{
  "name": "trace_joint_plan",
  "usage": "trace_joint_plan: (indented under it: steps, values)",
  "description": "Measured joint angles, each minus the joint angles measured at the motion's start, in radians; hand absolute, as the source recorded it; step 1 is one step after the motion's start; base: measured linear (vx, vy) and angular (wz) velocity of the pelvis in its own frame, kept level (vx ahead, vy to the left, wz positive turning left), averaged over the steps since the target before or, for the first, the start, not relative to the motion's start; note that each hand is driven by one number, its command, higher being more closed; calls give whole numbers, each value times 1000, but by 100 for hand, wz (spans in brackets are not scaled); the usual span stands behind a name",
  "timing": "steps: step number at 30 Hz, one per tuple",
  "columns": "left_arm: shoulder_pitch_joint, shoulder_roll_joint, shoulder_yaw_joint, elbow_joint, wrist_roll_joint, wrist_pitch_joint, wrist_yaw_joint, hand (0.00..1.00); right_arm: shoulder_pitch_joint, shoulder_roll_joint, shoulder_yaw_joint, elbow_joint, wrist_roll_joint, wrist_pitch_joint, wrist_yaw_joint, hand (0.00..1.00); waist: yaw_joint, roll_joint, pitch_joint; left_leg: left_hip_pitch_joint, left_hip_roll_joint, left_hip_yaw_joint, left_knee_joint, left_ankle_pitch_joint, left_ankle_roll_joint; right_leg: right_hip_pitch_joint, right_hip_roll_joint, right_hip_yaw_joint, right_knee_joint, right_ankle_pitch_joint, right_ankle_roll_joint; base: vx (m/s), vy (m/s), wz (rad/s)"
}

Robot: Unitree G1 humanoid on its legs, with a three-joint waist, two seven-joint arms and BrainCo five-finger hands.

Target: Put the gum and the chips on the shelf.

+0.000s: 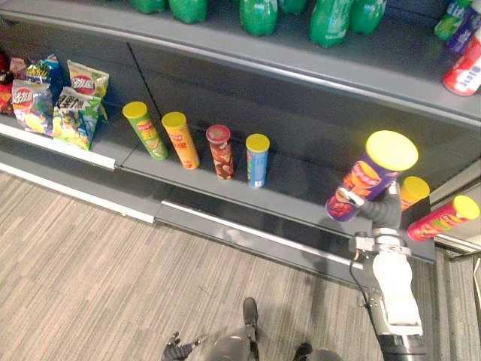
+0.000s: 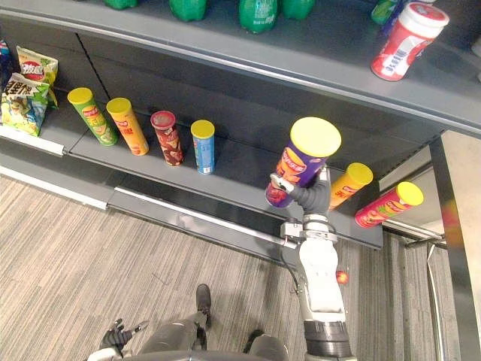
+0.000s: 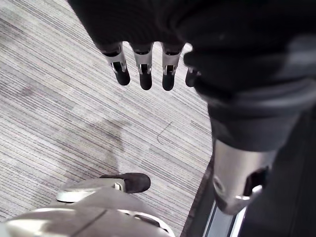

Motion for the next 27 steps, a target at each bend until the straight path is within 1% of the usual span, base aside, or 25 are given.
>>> trace_joint_plan:
  steps: [2, 4, 6, 8, 10, 13, 14, 15, 17, 19, 20, 21, 23, 24, 27]
  values:
    - [-1, 0, -18, -17, 0, -1, 4, 0, -24, 0, 12, 45, -6, 9, -2, 100, 11, 4, 12, -5, 8, -2, 0, 5, 2, -1, 11, 0, -5, 5, 5, 29, -104, 1]
    - [-2, -1, -29, -30, 0, -1, 5, 0, -52, 0, 14, 87, -13, 13, -8, 100, 15, 12, 19, -18, 16, -7, 2, 12, 2, -9, 21, -7, -5, 5, 5, 40, -115, 5]
    - [-10, -2, -46, -37, -5, -1, 7, 0, -128, 0, 12, 159, -26, 15, -33, 100, 20, 28, 47, -36, 30, -14, 5, 29, 3, -24, 36, -13, -5, 8, -1, 41, -114, 5]
    - [-21, -7, -54, -43, -31, -2, 12, 0, -174, 1, -1, 194, -29, 15, -53, 100, 24, 42, 75, -43, 35, -27, 5, 34, 0, -27, 44, -18, -4, 6, -6, 6, -83, 11]
    - [-38, -16, -58, -46, -37, -6, 19, 0, -224, 0, -17, 218, -42, 16, -89, 100, 42, 60, 97, -72, 46, -31, 5, 41, -10, -61, 51, -22, 12, 2, -14, -3, -86, 8]
    - [-40, -28, -59, -55, -45, -21, 28, 0, -289, 0, -43, 238, -44, 19, -123, 100, 51, 82, 139, -104, 55, -37, 6, 53, -13, -97, 56, -26, 37, -6, -26, 9, -78, 5]
    - [-41, -29, -60, -56, -53, -21, 29, 0, -302, 0, -48, 244, -46, 19, -131, 100, 52, 84, 145, -110, 55, -40, 6, 58, -15, -105, 55, -27, 43, -8, -29, 25, -57, 8]
    - [-42, -29, -60, -57, -62, -21, 32, 0, -332, -1, -57, 261, -64, 19, -152, 100, 51, 89, 165, -114, 56, -48, 6, 62, -14, -113, 54, -29, 57, -12, -34, 21, -51, 16]
    - [-60, -30, -60, -59, -67, -22, 34, 0, -368, -2, -84, 270, -84, 20, -170, 100, 53, 99, 192, -147, 58, -58, 39, 56, -22, -138, 49, -31, 90, -21, -47, 8, -43, 20]
    - [-86, -29, -60, -64, -69, -26, 37, 0, -412, -12, -101, 272, -84, 20, -199, 100, 68, 106, 222, -190, 61, -62, 79, 48, -29, -181, 37, -32, 142, -43, -55, -28, -46, 10]
    - [-92, -29, -60, -65, -69, -29, 38, 0, -433, -12, -109, 276, -84, 20, -205, 100, 71, 108, 230, -210, 61, -63, 92, 47, -30, -203, 31, -33, 164, -55, -55, -46, -64, 9]
    - [-105, -29, -63, -66, -69, -36, 42, 0, -465, -14, -116, 289, -85, 20, -217, 100, 72, 115, 245, -228, 61, -69, 108, 47, -30, -223, 25, -36, 194, -67, -59, -44, -69, 10]
    - [-113, -29, -72, -67, -69, -37, 51, 0, -502, -15, -122, 313, -85, 21, -236, 100, 73, 125, 254, -256, 61, -78, 127, 47, -30, -251, 16, -46, 230, -85, -67, -63, -80, 16]
    - [-115, -28, -79, -71, -69, -39, 55, 0, -514, -16, -123, 314, -86, 21, -245, 100, 78, 129, 257, -274, 61, -80, 137, 43, -35, -272, 11, -46, 254, -97, -70, -66, -68, 13]
    - [-117, -27, -89, -76, -69, -40, 62, 0, -547, -19, -127, 314, -105, 21, -271, 100, 86, 133, 265, -319, 62, -80, 161, 41, -38, -328, -6, -47, 309, -124, -76, -75, -86, 3]
